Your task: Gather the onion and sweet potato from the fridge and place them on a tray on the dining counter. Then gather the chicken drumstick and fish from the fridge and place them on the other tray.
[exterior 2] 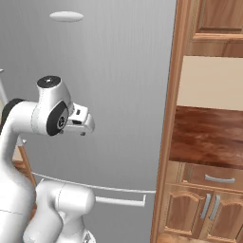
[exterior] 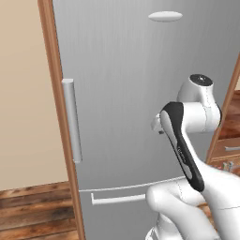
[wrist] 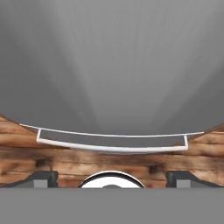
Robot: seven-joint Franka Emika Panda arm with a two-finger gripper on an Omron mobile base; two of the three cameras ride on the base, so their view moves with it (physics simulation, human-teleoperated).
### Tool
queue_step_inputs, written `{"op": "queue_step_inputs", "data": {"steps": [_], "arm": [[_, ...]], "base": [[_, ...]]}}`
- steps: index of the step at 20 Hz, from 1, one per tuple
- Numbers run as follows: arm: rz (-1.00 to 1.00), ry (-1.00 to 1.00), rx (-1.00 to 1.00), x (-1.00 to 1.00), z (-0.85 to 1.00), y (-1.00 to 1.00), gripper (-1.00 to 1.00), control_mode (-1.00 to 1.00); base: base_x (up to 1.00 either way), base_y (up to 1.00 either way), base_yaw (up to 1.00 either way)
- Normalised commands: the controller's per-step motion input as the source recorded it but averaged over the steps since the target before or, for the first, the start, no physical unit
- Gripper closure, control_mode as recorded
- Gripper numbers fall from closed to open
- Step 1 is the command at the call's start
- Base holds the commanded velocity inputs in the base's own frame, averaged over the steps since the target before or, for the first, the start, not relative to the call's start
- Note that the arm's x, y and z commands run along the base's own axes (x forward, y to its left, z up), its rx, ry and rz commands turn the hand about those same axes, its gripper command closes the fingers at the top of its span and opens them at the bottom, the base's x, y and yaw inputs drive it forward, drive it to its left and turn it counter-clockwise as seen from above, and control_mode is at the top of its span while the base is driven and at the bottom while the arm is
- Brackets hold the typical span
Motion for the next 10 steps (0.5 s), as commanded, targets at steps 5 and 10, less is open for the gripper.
{"op": "queue_step_inputs", "data": {"steps": [5, 10], "arm": [[0.00, -0.11, 0.00, -0.56, -0.19, 0.00, -1.00, -1.00], [0.00, -0.12, 0.00, -0.49, -0.19, 0.00, -1.00, -1.00]], "base": [[0.00, 0.00, 0.00], [0.00, 0.00, 0.00]]}}
